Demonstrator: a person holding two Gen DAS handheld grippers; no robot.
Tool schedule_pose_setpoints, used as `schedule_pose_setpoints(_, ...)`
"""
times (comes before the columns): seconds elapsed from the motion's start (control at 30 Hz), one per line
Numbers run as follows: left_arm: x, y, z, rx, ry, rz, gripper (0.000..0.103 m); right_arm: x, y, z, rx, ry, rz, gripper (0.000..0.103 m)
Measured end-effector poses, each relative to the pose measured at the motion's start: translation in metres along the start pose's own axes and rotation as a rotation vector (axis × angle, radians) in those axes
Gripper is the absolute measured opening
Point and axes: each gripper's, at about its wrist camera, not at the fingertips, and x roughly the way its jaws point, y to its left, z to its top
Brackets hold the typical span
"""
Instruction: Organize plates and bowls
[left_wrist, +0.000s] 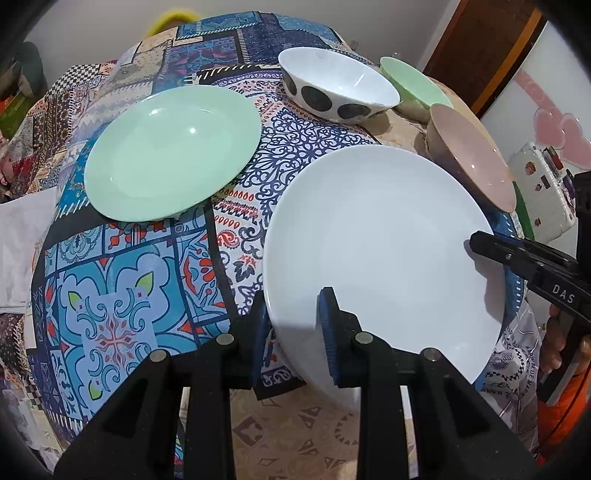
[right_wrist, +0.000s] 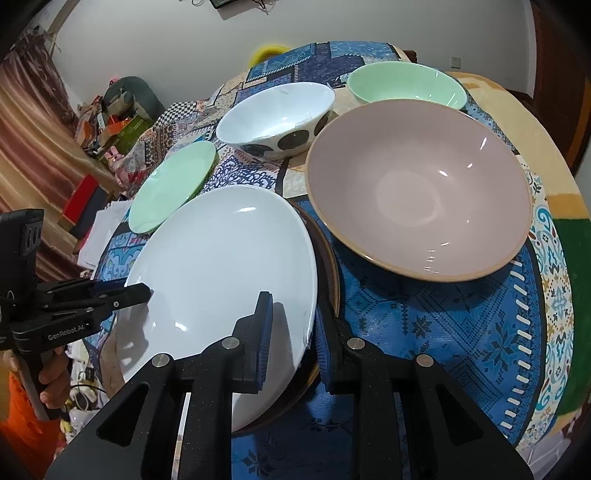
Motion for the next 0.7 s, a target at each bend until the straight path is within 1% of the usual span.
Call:
schedule_pose_setpoints(0.1, 0.0031, -0.0003, 0.0018, -0.002, 0.006, -0.002, 0.028, -0.0027, -0.0025, 0.0013, 0.004, -0.008, 0.001, 0.02)
schedule_pose_setpoints(0.3, 0.0069, -0.0068, 0.0039, 0.021, 0.005, 0.027, 0.029, -0.0059, -0.0075, 0.0, 0.018, -0.012, 0.011, 0.02)
schedule_pose_setpoints(0.43, 0.008, -0.0055, 0.0031, 0.017, 0.0, 0.022, 0.029, -0.007, -0.0097, -0.0013, 0.033, -0.004, 0.029, 0.02)
schedule_pose_setpoints(0.7, 0.0071, -0.0085, 0.0007, 0.031, -0.015, 0.037, 0.03, -0.0096, -0.0046, -0.0027, -0.002, 0.003, 0.008, 0.02)
